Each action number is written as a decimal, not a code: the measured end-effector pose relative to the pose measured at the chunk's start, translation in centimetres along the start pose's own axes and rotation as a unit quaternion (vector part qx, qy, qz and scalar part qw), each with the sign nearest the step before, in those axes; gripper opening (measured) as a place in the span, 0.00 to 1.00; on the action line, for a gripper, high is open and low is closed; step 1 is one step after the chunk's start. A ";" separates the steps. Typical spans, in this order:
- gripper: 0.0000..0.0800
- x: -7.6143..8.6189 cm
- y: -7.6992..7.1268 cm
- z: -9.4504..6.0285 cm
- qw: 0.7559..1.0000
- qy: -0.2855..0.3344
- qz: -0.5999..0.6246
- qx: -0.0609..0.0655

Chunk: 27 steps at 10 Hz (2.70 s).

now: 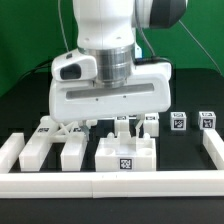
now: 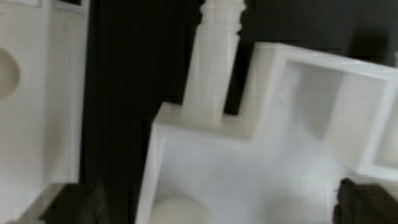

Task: Assemble chair

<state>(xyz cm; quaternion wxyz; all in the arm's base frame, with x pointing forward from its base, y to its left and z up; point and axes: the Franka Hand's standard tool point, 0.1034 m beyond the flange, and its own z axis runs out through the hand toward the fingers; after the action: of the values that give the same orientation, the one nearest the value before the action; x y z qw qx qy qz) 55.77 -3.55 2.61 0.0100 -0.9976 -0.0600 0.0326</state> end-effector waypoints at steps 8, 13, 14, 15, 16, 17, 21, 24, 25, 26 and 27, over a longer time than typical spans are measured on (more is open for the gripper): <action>0.13 0.4 -0.1 0.3 1.000 0.007 -0.001 -0.002; 0.04 0.4 -0.1 0.3 1.000 0.007 -0.002 -0.002; 0.04 0.4 -0.1 0.3 1.000 0.007 -0.002 -0.002; 0.04 0.4 -0.1 0.3 1.000 0.007 -0.002 -0.002; 0.04 0.4 -0.1 0.3 1.000 0.007 0.001 -0.002; 0.04 0.5 -0.2 0.3 1.000 0.007 0.007 -0.002; 0.04 6.2 -4.7 0.0 0.999 0.030 0.032 0.002; 0.04 6.8 -6.7 0.0 0.998 0.021 0.059 0.000; 0.04 6.8 -6.7 0.0 0.997 0.015 0.072 -0.003; 0.04 6.8 -6.8 0.0 0.997 0.013 0.079 -0.004; 0.04 6.8 -6.7 0.0 0.997 0.012 0.080 -0.005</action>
Offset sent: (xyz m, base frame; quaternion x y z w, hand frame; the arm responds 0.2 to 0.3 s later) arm 0.0000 0.0000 0.0000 0.0000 0.0000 0.0000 1.0000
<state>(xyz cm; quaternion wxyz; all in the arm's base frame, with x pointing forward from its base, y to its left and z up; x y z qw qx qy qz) 61.73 3.96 2.36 0.0036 -0.9996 0.0196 0.0208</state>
